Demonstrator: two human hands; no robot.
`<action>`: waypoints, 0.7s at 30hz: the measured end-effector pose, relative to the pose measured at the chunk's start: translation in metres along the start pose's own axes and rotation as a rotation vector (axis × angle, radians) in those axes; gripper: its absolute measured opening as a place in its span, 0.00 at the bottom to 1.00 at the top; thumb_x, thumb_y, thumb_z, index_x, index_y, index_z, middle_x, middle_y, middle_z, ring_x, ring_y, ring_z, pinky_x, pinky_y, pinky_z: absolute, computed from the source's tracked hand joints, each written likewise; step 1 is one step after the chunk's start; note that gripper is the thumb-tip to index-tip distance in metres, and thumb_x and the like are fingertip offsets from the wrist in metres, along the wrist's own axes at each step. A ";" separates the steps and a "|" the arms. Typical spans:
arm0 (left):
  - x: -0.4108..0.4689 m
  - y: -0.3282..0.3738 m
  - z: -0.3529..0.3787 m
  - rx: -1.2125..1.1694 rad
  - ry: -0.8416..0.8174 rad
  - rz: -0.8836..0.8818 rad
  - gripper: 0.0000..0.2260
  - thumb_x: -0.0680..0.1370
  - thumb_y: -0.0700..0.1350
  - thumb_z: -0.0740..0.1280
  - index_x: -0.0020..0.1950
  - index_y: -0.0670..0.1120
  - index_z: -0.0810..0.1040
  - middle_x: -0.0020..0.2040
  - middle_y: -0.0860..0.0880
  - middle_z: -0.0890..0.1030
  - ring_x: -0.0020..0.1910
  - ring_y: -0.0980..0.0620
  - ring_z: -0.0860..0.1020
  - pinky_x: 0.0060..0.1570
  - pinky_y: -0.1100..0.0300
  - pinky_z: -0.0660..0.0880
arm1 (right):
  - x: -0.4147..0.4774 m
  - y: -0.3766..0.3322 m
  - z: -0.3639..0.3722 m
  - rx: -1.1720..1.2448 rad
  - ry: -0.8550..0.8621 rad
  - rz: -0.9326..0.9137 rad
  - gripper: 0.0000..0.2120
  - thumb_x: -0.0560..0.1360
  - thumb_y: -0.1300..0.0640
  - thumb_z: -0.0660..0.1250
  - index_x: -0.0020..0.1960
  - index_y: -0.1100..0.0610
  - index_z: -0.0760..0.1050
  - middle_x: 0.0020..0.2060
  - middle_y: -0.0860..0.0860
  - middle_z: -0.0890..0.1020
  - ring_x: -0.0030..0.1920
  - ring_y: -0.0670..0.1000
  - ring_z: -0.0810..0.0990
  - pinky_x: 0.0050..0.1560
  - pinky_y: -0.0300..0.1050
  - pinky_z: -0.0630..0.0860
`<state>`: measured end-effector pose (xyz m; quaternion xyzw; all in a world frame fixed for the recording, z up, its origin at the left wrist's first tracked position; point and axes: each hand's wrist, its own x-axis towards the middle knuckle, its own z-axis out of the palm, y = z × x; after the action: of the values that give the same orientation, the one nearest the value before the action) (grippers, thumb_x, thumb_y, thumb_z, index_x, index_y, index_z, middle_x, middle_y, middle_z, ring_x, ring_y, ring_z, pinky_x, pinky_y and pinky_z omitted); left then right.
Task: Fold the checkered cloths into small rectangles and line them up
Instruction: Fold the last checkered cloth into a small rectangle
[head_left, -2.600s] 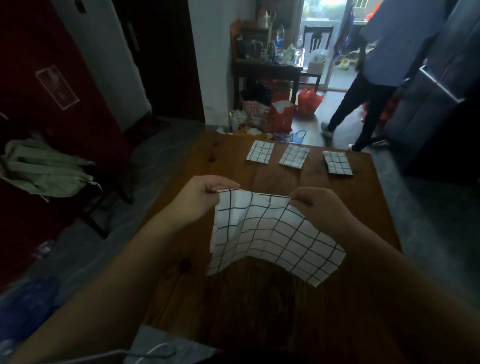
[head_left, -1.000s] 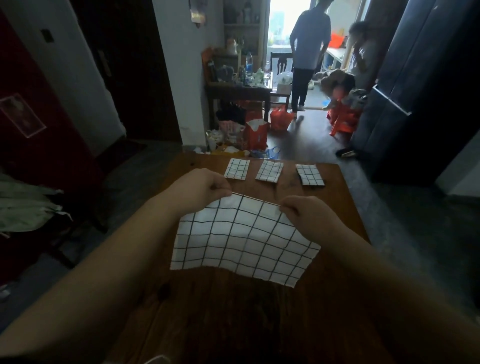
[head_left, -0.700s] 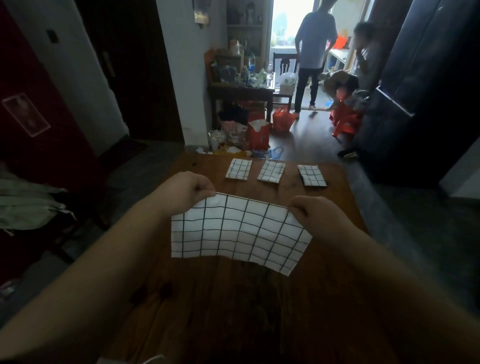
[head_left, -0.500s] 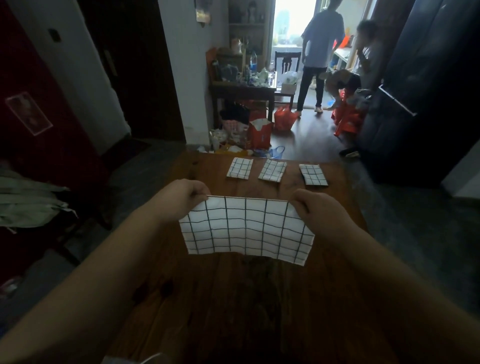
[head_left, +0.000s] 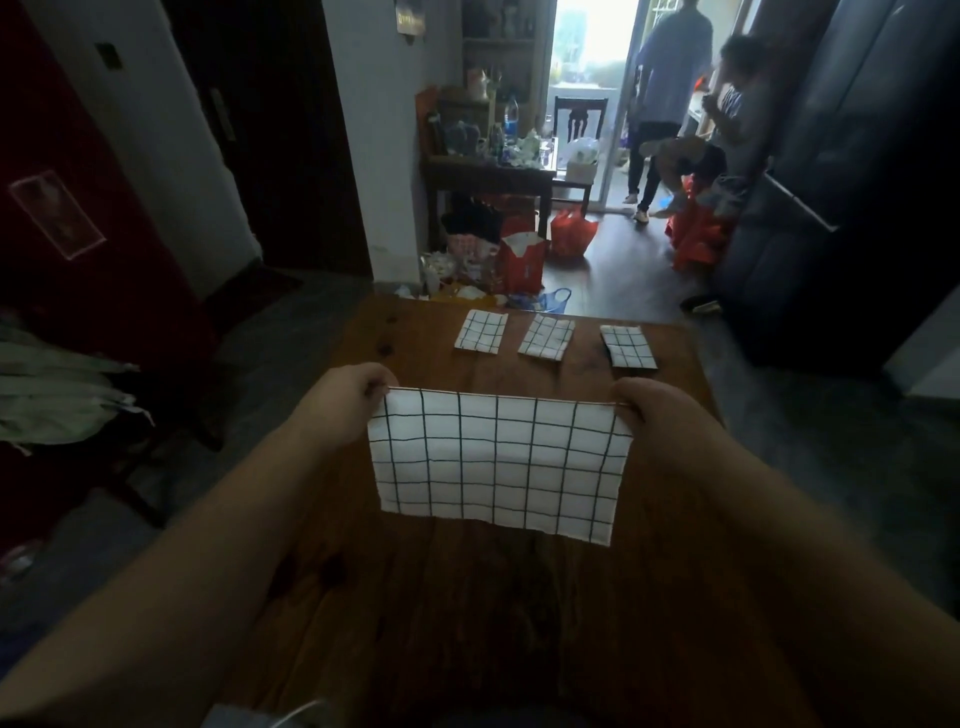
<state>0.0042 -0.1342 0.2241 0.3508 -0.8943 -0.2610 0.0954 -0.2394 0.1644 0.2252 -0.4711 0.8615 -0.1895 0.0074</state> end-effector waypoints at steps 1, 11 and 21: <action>0.001 -0.002 0.002 -0.005 0.014 -0.017 0.08 0.84 0.44 0.62 0.56 0.56 0.78 0.51 0.57 0.79 0.51 0.57 0.78 0.51 0.56 0.76 | -0.001 0.001 0.002 -0.004 0.019 0.012 0.09 0.80 0.57 0.62 0.43 0.46 0.73 0.39 0.44 0.75 0.40 0.44 0.74 0.40 0.41 0.71; 0.003 -0.020 0.003 0.048 0.036 -0.140 0.03 0.82 0.50 0.67 0.53 0.55 0.80 0.49 0.55 0.81 0.51 0.54 0.79 0.53 0.51 0.79 | 0.002 -0.014 0.022 0.170 0.104 0.071 0.06 0.80 0.52 0.66 0.45 0.52 0.76 0.41 0.46 0.78 0.42 0.46 0.77 0.44 0.40 0.76; -0.007 -0.017 0.009 0.107 -0.164 -0.044 0.33 0.77 0.45 0.74 0.79 0.56 0.64 0.80 0.52 0.65 0.78 0.49 0.63 0.76 0.47 0.65 | 0.018 -0.085 0.046 0.279 -0.020 0.039 0.05 0.81 0.54 0.66 0.45 0.50 0.76 0.43 0.43 0.77 0.44 0.43 0.77 0.43 0.38 0.72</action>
<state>0.0158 -0.1360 0.2077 0.3523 -0.9039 -0.2426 -0.0029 -0.1721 0.0943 0.2136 -0.4506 0.8357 -0.3023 0.0851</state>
